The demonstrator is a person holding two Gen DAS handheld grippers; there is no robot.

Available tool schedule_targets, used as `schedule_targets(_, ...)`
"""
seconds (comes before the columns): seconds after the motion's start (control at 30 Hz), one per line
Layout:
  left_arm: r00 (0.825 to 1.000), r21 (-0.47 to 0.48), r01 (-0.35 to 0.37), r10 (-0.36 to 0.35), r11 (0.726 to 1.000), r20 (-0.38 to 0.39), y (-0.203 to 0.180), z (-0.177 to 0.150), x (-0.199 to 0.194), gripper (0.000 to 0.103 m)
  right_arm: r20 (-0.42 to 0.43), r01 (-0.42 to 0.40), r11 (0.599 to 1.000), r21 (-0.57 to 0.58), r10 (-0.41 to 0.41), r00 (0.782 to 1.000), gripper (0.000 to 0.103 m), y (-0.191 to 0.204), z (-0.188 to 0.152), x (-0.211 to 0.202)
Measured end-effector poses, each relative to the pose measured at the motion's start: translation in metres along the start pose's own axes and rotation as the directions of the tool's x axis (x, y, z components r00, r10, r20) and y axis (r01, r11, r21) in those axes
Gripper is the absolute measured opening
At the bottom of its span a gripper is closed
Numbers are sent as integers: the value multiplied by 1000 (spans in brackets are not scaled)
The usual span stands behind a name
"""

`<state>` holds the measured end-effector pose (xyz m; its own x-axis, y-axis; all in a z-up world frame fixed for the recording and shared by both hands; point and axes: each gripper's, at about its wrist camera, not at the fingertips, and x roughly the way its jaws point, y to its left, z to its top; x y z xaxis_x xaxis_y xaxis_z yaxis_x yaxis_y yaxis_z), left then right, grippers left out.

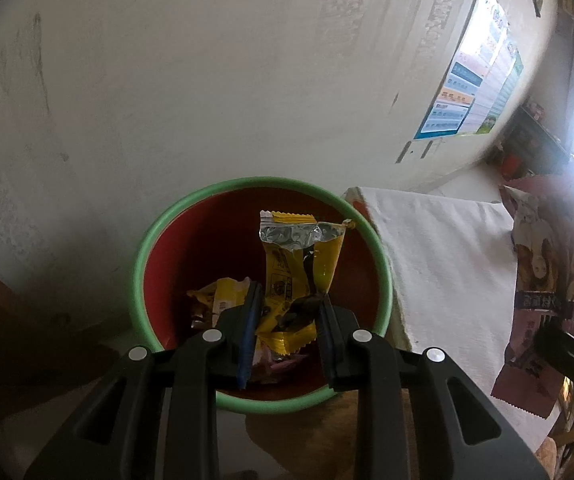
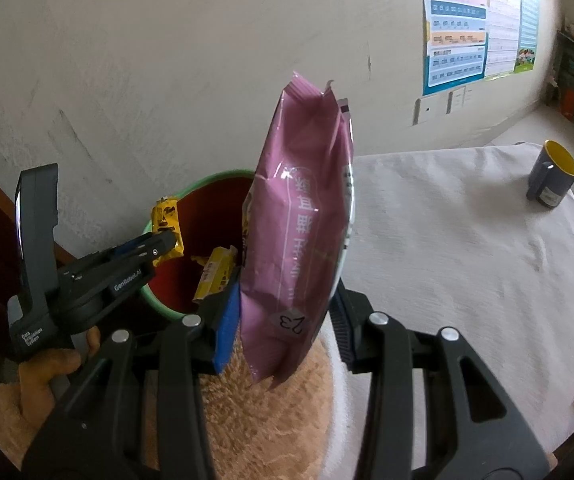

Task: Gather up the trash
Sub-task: 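Carry the pink bag and yellow wrapper to the red bin and open both tools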

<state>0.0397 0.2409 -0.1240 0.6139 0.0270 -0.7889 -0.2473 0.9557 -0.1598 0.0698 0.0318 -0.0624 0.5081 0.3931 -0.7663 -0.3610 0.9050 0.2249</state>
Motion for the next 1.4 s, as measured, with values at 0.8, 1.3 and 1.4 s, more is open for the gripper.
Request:
schedule_targets(0.8,999,-42,-31,29,999,-43,14,0,26,24,-61,-61,997,-49,58,996,40,14,24,48)
schedule_targets(1.3,994,-65,-66,60,996,-90,21,3,49,33,-83,-133,990,-46,129,988,58,19,37,78)
schedule_targets(1.4,994,-75,-76,69,994,-86,21,3,52,64,-67,-133,991,-22,132,989,67,13,35,78)
